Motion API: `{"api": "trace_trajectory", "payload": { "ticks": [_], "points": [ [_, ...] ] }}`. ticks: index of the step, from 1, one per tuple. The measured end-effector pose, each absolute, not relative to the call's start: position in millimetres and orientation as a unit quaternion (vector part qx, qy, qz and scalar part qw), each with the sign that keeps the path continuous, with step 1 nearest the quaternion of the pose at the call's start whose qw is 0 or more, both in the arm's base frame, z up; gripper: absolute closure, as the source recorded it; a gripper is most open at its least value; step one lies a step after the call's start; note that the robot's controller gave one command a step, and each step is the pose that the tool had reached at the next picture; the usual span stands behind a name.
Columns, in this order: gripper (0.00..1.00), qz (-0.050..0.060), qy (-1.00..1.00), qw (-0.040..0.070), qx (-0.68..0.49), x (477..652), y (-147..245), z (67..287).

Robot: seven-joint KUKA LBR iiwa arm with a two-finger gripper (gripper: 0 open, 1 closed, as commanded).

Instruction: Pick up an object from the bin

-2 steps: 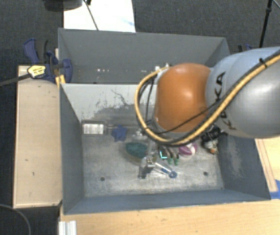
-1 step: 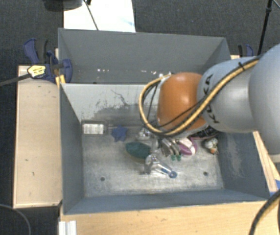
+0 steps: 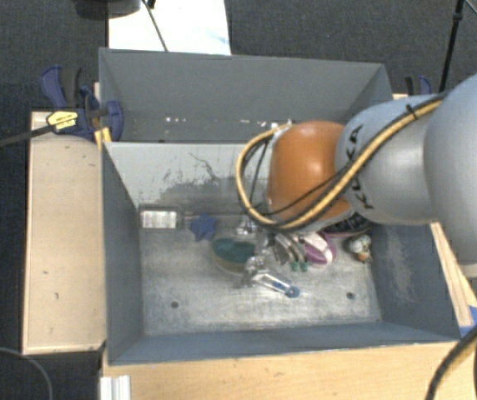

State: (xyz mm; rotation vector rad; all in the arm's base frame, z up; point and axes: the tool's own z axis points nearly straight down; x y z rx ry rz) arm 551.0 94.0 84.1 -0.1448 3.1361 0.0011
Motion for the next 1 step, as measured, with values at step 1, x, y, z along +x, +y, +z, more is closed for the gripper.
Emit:
{"api": "trace_trajectory", "payload": {
  "ticks": [1],
  "points": [
    [1.0, 0.0, 0.996, 0.006, -0.092, 570.3, 75.5, 259.4]
  ]
}}
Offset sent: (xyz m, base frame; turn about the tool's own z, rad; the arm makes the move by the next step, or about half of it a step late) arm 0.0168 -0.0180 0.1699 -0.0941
